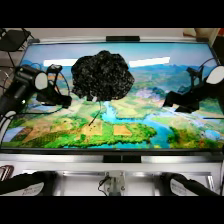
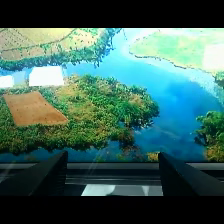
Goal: Fold the shirts.
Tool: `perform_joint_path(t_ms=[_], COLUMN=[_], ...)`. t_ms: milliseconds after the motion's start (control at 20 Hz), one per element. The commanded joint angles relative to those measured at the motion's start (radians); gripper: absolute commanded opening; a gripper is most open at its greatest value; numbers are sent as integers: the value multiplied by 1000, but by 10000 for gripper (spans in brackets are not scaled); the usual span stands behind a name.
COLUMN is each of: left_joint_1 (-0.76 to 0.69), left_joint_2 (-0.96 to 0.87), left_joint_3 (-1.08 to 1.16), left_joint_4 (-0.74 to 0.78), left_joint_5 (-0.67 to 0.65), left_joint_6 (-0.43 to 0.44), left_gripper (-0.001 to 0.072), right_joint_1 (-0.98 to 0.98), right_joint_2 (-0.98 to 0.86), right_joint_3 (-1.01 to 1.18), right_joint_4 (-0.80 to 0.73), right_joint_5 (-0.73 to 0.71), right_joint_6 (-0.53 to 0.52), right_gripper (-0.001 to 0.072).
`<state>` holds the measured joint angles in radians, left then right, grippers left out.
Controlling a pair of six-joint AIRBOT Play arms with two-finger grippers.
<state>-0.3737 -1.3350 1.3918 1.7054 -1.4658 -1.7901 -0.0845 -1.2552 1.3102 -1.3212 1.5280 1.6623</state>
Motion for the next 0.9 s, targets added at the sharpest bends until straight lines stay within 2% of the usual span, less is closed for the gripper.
perform_joint_path(t_ms=[0,150,300,450,550,650,700,850], left_joint_1=[-1,-1,-1,-1,4,40,71,163], left_joint_2=[0,-2,-15,-38,-72,-157,-219,-397], left_joint_3=[0,0,-1,-1,2,45,85,226], left_joint_4=[0,0,-8,-72,-89,-136,-171,-341], left_joint_5=[0,24,227,303,398,415,407,404], left_joint_6=[0,0,-3,-3,-3,-3,-3,-3], left_gripper=[619,619,619,619,619,640,685,691], right_joint_1=[1,1,1,1,1,1,1,1], right_joint_2=[-1,-1,-1,-1,-1,-1,-1,-5], right_joint_3=[0,0,0,0,0,-1,-1,-1], right_joint_4=[0,0,7,2,-14,-15,-15,-16], right_joint_5=[0,0,-69,-130,-142,-151,-151,-150], right_joint_6=[0,0,1,0,0,0,-2,-49], right_gripper=[676,676,676,676,676,676,676,676])
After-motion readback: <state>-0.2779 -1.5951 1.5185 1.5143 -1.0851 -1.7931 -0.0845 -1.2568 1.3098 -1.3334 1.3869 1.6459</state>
